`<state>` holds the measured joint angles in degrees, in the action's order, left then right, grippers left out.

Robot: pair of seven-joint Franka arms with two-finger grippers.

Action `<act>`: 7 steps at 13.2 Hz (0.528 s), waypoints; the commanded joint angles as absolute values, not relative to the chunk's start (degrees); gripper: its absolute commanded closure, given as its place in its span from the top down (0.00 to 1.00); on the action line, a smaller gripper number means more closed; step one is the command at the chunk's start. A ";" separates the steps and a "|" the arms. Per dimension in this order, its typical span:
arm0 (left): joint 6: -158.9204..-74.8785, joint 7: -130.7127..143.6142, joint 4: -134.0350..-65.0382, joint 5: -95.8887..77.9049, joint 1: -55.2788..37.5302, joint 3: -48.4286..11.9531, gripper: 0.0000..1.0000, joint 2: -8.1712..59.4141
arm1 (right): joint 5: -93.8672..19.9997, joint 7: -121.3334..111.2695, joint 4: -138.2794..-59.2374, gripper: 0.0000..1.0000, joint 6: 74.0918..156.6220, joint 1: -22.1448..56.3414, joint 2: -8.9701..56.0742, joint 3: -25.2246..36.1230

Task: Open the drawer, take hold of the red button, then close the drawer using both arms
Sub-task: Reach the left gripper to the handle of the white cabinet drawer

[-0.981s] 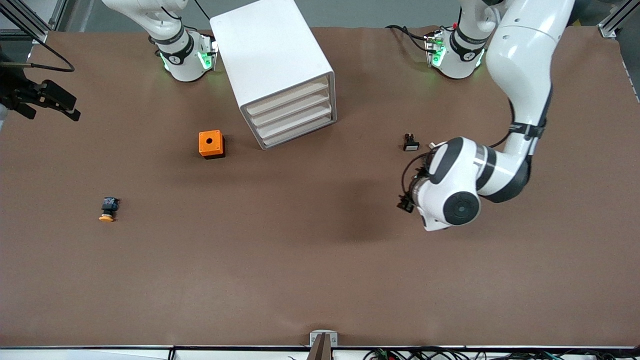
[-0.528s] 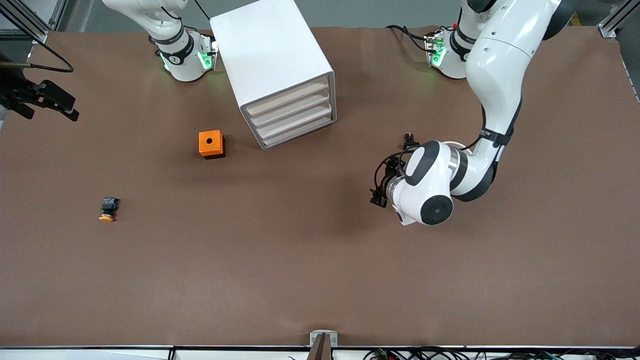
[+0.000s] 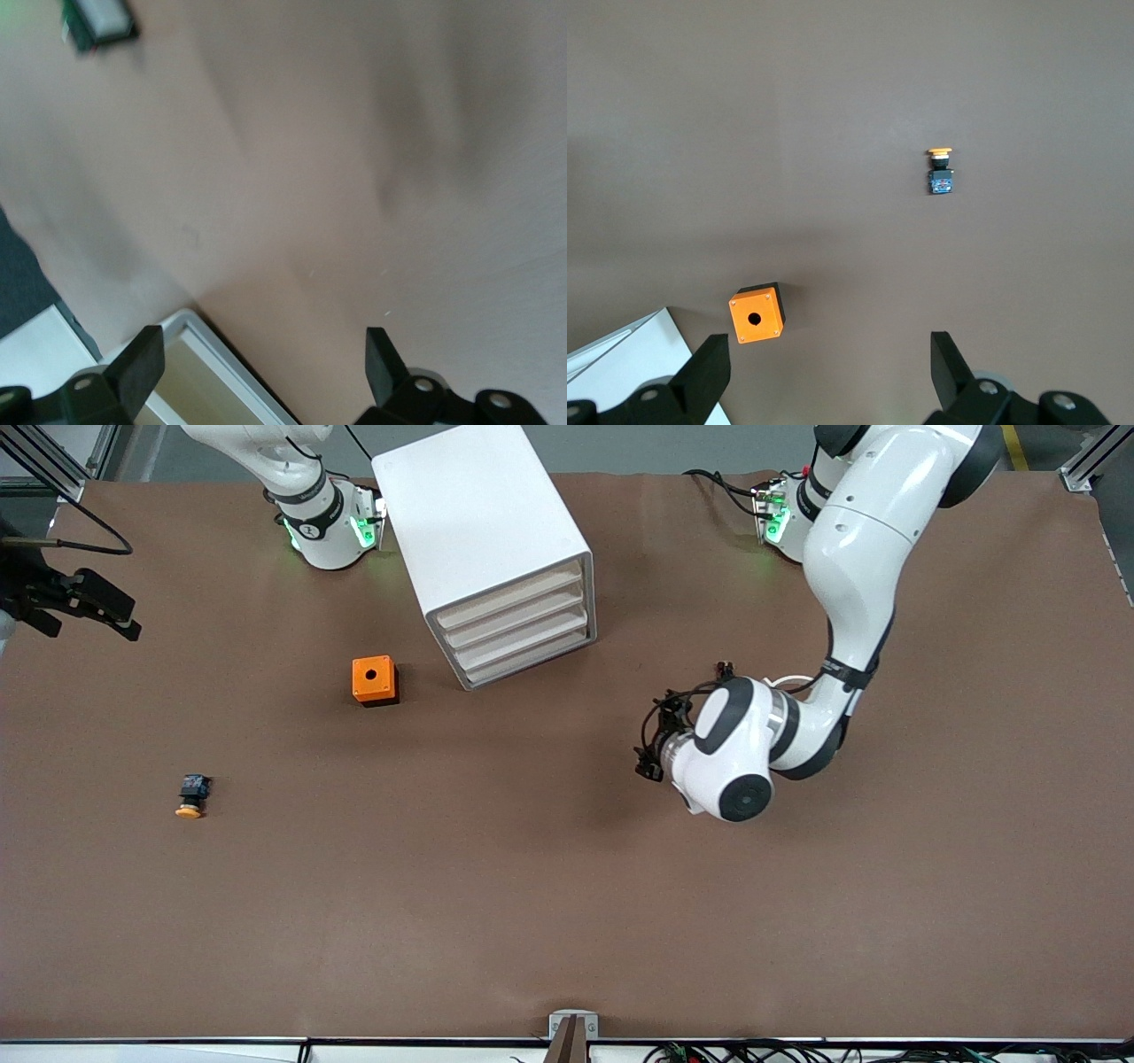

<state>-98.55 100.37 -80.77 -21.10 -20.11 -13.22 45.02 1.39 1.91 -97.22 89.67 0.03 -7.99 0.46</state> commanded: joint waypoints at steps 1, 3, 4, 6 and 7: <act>-97.03 114.12 -79.54 -26.16 -25.12 -12.66 1.00 45.17 | 2.29 2.72 -96.59 1.00 87.90 2.63 -7.29 0.70; -96.25 121.17 -79.72 -33.01 -25.84 -12.66 1.00 45.26 | 2.29 2.12 -96.59 1.00 86.14 2.98 -7.03 0.70; -95.02 123.64 -79.72 -36.27 -25.84 -12.66 1.00 45.35 | 2.29 2.63 -96.59 1.00 85.70 3.51 -6.51 0.70; -93.70 129.43 -79.72 -42.07 -26.54 -12.66 1.00 45.44 | 1.94 2.81 -96.33 1.00 85.61 4.13 -6.42 0.62; -93.60 132.51 -79.80 -45.06 -26.37 -12.57 1.00 45.70 | 1.93 2.99 -96.15 1.00 84.47 5.52 -6.50 0.62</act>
